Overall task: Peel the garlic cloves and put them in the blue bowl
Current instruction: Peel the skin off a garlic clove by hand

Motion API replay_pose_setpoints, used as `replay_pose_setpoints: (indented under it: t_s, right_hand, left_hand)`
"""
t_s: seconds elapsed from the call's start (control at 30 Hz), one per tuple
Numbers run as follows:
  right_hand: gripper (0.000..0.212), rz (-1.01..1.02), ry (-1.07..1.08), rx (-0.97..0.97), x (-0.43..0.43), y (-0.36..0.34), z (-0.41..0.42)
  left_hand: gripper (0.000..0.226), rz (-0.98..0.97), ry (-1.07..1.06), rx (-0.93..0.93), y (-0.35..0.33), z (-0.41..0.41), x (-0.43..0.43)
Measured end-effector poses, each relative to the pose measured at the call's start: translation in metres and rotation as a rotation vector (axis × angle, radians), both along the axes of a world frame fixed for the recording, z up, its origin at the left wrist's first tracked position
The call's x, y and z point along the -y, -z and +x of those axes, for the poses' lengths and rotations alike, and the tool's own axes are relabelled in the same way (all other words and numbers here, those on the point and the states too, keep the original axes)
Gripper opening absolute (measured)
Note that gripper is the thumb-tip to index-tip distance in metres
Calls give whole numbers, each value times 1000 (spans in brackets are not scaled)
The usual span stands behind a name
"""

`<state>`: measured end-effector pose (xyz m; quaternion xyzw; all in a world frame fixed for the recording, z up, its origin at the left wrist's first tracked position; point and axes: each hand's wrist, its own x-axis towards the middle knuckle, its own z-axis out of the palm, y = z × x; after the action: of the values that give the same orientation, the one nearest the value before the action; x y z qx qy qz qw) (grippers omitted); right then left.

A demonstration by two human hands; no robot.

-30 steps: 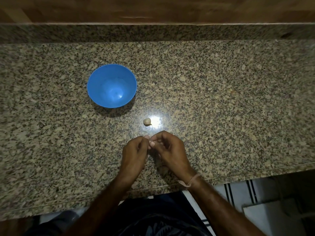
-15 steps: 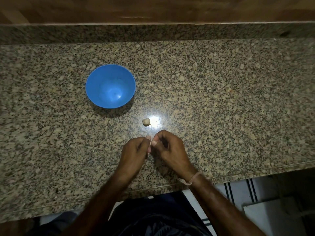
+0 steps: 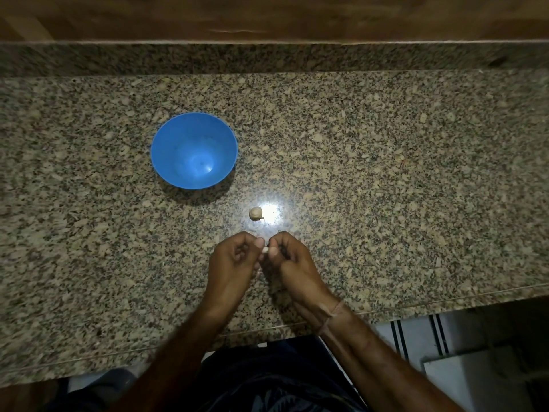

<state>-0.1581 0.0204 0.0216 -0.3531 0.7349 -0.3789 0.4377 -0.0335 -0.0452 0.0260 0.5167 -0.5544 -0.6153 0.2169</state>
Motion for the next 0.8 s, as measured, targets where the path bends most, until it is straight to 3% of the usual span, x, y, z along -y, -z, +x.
replay_pose_setpoints:
  t_s: [0.13, 0.23, 0.3, 0.4, 0.47, 0.57, 0.63, 0.7, 0.77, 0.8]
  right_hand:
    - [34, 61, -31, 97, 0, -5, -1]
    - [28, -10, 0, 32, 0, -4, -1]
    - [22, -71, 13, 45, -2, -1, -1]
    - [19, -82, -43, -79, -3, -4, -1]
    - [24, -64, -57, -35, -3, 0, -3]
    - [30, 34, -48, 112, -5, 5, -9]
    - [33, 66, -54, 212, -5, 4, -8]
    - [31, 59, -13, 184, -3, 1, -5]
    - [24, -53, 52, 94, 1, 2, -5]
    - [20, -95, 82, 147, 1, 2, -6]
  left_hand:
    - [14, 72, -44, -73, -5, -1, -1]
    - [12, 371, -89, -159, -2, 2, 0]
    - [24, 609, -129, -245, 0, 1, 2]
    - [21, 724, -214, -339, 0, -4, 0]
    - [13, 569, -176, -305, 1, -5, -3]
    - [13, 131, -63, -130, 1, -2, -2]
    - [16, 28, -23, -92, -1, -1, 1]
    - [14, 192, -41, -106, -2, -2, 4]
    - [13, 596, -148, -225, -3, -4, 8]
    - [14, 767, -219, -303, -4, -4, 10]
